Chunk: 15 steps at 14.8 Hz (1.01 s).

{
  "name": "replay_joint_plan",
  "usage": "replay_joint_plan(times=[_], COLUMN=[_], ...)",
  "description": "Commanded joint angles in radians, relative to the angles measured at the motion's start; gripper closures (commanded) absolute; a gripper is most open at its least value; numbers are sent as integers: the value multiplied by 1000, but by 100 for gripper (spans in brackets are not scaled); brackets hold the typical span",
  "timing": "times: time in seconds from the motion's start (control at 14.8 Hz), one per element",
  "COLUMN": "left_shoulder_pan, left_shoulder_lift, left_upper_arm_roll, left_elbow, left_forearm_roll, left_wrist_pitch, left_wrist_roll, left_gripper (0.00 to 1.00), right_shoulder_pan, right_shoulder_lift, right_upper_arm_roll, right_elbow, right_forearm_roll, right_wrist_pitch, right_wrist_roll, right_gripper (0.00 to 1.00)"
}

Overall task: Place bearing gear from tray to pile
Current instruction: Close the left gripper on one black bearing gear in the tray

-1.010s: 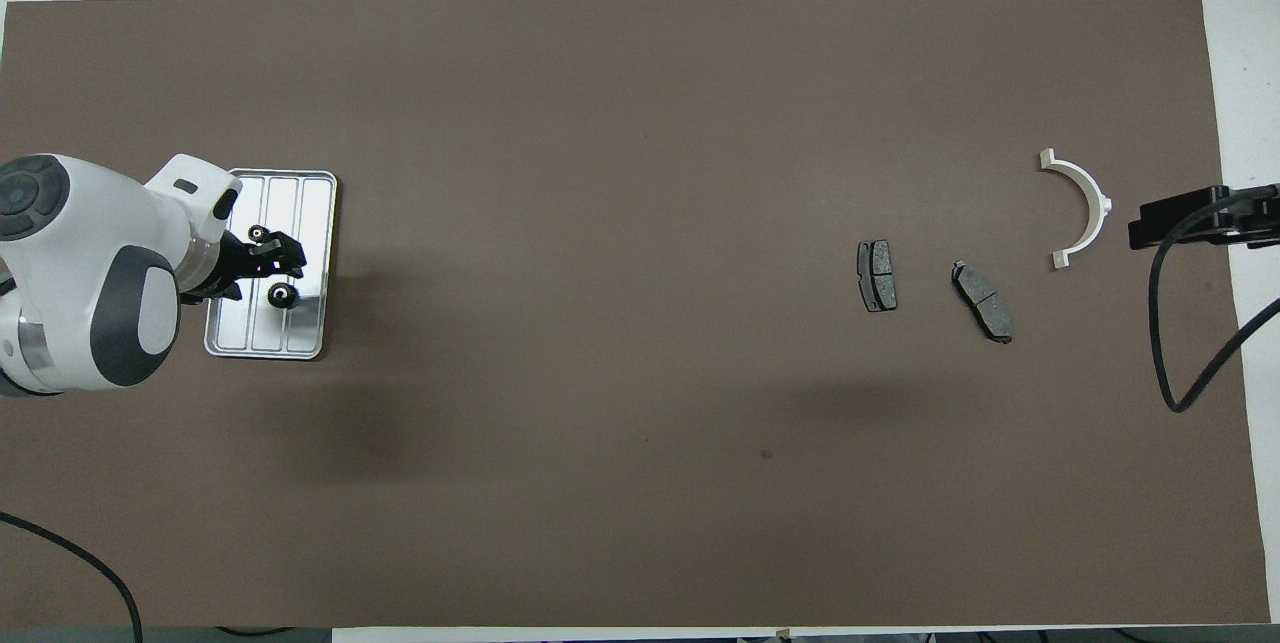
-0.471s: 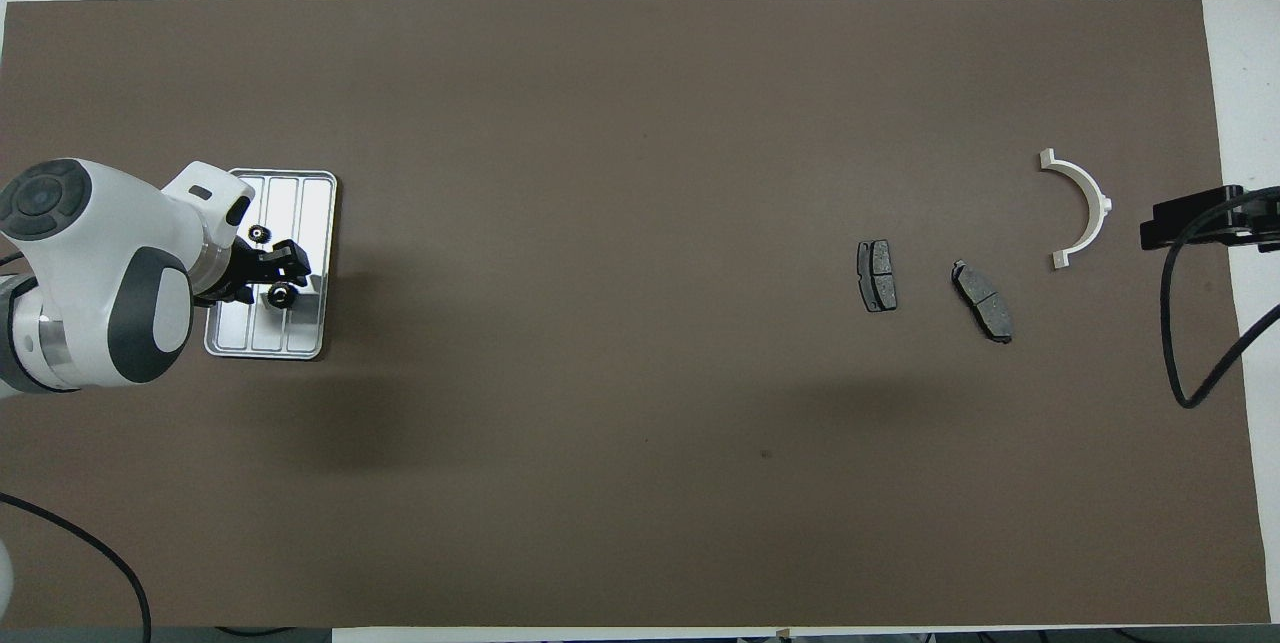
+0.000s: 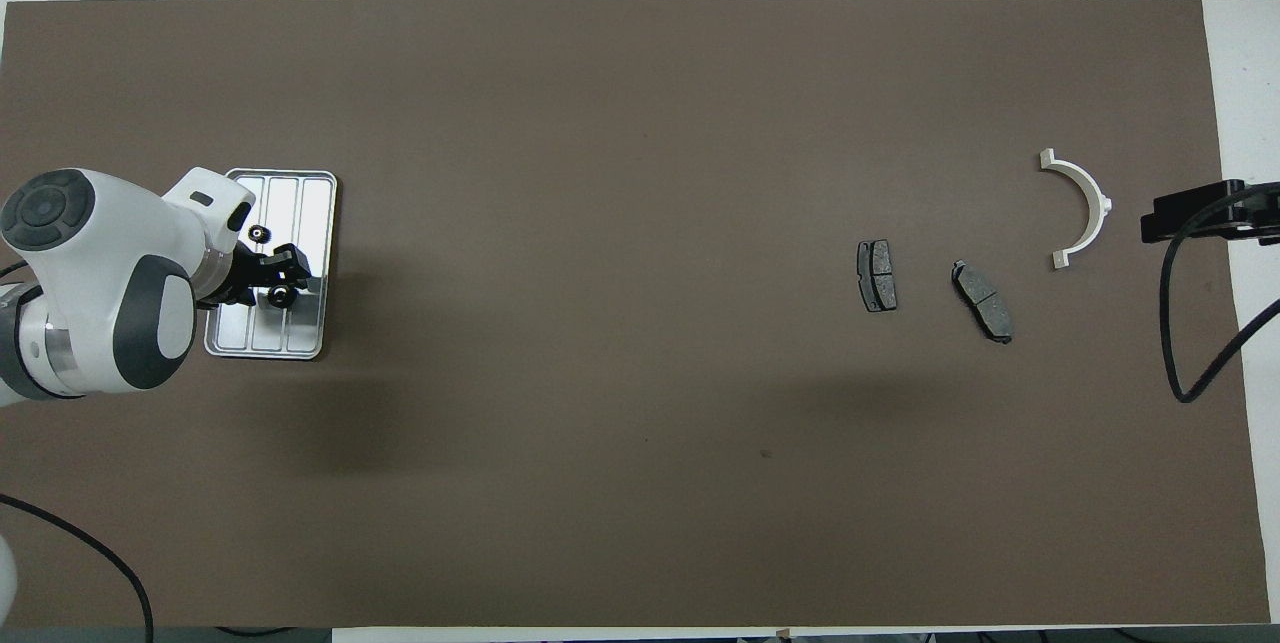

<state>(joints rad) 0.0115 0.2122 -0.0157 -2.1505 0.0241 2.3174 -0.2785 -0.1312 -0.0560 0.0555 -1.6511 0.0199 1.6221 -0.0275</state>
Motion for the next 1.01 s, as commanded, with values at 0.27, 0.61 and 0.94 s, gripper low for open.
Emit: replay_joint_plan(times=[0.27,0.61,0.94], left_shoulder_pan=[5,-5,-83], left_shoulder_lift=[-11,-17,-7], left_upper_arm_roll=[0,-1,-3], left_elbow=[-20,49,190], left_forearm_roll=[22,19,-13], left_wrist_pitch=[5,-88,-194], left_wrist_roll=[1,-13,-218], left_gripper=[93,100,100], right_shoulder_pan=[-16,-16,-16], right_shoulder_lift=[-4,-2,-5], right_upper_arm_roll=[10,10,10], right_elbow=[-18,-18,-27], right_forearm_roll=[17,15,15], right_wrist_pitch=[42,47,48], right_wrist_roll=[8,8,6], right_gripper=[0,0,0])
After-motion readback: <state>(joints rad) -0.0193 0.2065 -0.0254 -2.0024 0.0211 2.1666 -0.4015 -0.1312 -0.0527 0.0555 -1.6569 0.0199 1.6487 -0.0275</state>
